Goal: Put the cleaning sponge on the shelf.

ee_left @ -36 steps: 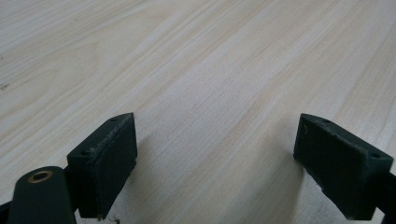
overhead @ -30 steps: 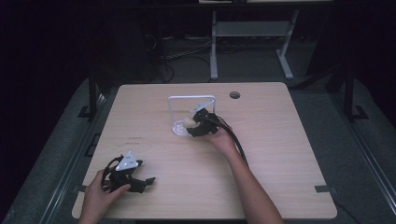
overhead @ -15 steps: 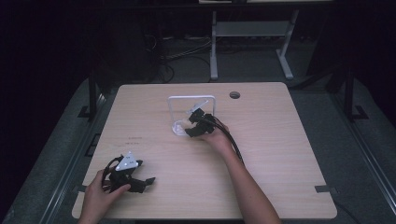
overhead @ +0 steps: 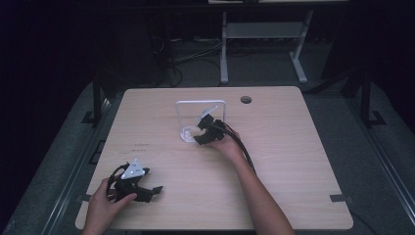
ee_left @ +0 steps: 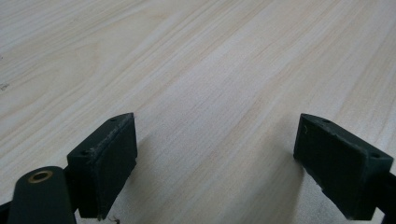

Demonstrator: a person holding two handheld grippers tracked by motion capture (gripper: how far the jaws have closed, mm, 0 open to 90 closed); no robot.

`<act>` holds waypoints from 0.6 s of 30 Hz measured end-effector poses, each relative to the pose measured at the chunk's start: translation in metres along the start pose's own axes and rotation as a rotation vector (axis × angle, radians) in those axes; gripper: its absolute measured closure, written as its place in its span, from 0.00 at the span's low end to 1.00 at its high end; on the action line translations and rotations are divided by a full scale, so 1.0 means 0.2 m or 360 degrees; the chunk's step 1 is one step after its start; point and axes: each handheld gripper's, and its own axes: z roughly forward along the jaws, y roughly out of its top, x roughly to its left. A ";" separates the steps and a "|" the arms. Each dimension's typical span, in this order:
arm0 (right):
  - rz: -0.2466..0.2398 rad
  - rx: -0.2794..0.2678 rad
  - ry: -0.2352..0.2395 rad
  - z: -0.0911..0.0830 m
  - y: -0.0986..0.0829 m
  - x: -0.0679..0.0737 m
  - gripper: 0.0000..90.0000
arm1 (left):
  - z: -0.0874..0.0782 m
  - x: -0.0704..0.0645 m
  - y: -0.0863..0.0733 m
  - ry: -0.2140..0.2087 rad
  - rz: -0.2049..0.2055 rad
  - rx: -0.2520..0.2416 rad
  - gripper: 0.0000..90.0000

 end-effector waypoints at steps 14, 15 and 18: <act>-0.0038 -0.0124 -0.0014 -0.23 -0.01 0.03 0.52 | 0.00 0.00 0.00 0.0001 0.0005 0.0004 0.14; -0.0047 -0.0135 -0.0011 -0.25 -0.01 0.04 0.54 | 0.00 0.00 0.00 0.0001 0.0005 0.0004 0.14; -0.0071 -0.0159 0.0009 -0.29 -0.03 0.05 0.66 | 0.00 0.00 0.00 0.0000 0.0004 0.0003 0.14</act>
